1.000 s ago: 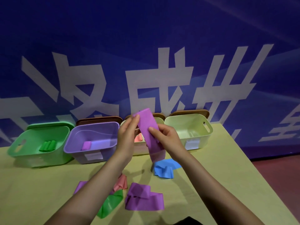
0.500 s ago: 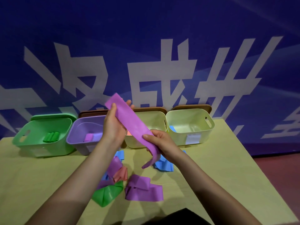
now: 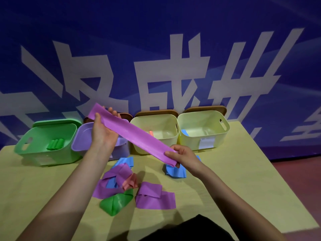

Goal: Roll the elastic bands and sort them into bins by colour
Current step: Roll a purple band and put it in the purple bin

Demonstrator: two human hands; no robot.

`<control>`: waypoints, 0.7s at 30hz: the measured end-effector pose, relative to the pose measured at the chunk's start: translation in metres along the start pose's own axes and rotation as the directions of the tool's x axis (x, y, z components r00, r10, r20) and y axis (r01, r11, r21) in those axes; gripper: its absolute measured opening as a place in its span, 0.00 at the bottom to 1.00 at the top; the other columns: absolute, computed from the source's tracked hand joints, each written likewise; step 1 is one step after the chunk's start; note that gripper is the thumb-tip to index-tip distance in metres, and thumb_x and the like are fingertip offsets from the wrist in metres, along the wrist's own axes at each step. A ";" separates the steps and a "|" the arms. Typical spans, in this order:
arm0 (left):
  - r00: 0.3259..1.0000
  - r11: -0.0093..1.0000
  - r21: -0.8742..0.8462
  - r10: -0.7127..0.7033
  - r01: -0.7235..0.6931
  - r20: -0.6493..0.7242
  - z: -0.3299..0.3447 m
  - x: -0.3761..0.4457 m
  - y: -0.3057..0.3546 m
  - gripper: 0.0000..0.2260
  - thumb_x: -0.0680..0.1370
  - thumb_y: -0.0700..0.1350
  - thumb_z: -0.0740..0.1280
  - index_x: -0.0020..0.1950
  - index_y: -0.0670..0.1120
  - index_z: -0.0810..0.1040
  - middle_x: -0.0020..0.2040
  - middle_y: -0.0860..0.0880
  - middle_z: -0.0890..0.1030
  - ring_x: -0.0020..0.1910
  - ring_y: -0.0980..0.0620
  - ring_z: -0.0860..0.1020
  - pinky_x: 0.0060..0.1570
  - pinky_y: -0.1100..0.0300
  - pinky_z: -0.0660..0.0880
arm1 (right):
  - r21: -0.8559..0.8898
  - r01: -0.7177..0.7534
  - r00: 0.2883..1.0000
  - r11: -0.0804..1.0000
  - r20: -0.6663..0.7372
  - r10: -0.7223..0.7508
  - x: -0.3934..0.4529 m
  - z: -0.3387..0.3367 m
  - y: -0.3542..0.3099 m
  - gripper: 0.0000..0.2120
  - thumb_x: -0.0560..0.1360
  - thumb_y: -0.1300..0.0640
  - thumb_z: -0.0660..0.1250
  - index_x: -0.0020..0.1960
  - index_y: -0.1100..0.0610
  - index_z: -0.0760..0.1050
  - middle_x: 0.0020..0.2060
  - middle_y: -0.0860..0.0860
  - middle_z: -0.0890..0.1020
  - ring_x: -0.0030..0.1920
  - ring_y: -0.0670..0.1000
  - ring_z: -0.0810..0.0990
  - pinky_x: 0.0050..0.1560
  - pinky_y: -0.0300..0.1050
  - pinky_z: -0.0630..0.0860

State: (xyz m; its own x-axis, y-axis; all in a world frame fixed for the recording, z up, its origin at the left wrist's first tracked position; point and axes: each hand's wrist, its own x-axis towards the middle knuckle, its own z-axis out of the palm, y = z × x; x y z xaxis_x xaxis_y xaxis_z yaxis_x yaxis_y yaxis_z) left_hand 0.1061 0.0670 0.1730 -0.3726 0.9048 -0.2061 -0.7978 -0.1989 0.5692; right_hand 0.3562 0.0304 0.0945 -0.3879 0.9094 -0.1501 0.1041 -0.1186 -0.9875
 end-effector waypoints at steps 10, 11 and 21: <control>0.999 0.994 0.101 -0.050 0.049 0.008 0.005 -0.011 -0.015 0.17 0.84 0.51 0.50 0.44 0.45 0.73 0.30 0.52 0.79 0.34 0.55 0.78 0.36 0.67 0.76 | 0.045 -0.042 0.999 0.998 -0.021 0.043 -0.001 -0.003 0.031 0.06 0.78 0.60 0.65 0.42 0.57 0.77 0.30 0.49 0.79 0.31 0.46 0.76 0.33 0.37 0.73; 0.997 0.991 0.116 -0.071 0.067 0.030 0.004 -0.014 -0.020 0.16 0.84 0.50 0.51 0.44 0.46 0.72 0.30 0.53 0.78 0.36 0.55 0.76 0.37 0.65 0.75 | 0.022 -0.057 0.998 0.998 -0.035 0.058 -0.002 -0.006 0.036 0.06 0.78 0.60 0.65 0.42 0.57 0.77 0.30 0.49 0.79 0.32 0.47 0.76 0.34 0.38 0.73; 0.967 0.865 0.459 -0.251 0.203 0.045 0.013 -0.080 -0.078 0.11 0.83 0.46 0.57 0.47 0.43 0.75 0.31 0.48 0.77 0.27 0.54 0.77 0.30 0.64 0.76 | 0.079 -0.192 0.975 0.978 -0.099 0.199 -0.012 -0.007 0.034 0.09 0.78 0.63 0.62 0.50 0.53 0.80 0.48 0.52 0.81 0.48 0.47 0.79 0.43 0.36 0.75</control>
State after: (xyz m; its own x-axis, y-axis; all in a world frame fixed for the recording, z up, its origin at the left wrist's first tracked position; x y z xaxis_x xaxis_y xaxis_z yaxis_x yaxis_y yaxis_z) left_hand 0.2040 0.0149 0.1553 -0.1386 0.9418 -0.3063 -0.5482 0.1846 0.8157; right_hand 0.3704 0.0180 0.0630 -0.2672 0.9024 -0.3381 0.1036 -0.3219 -0.9411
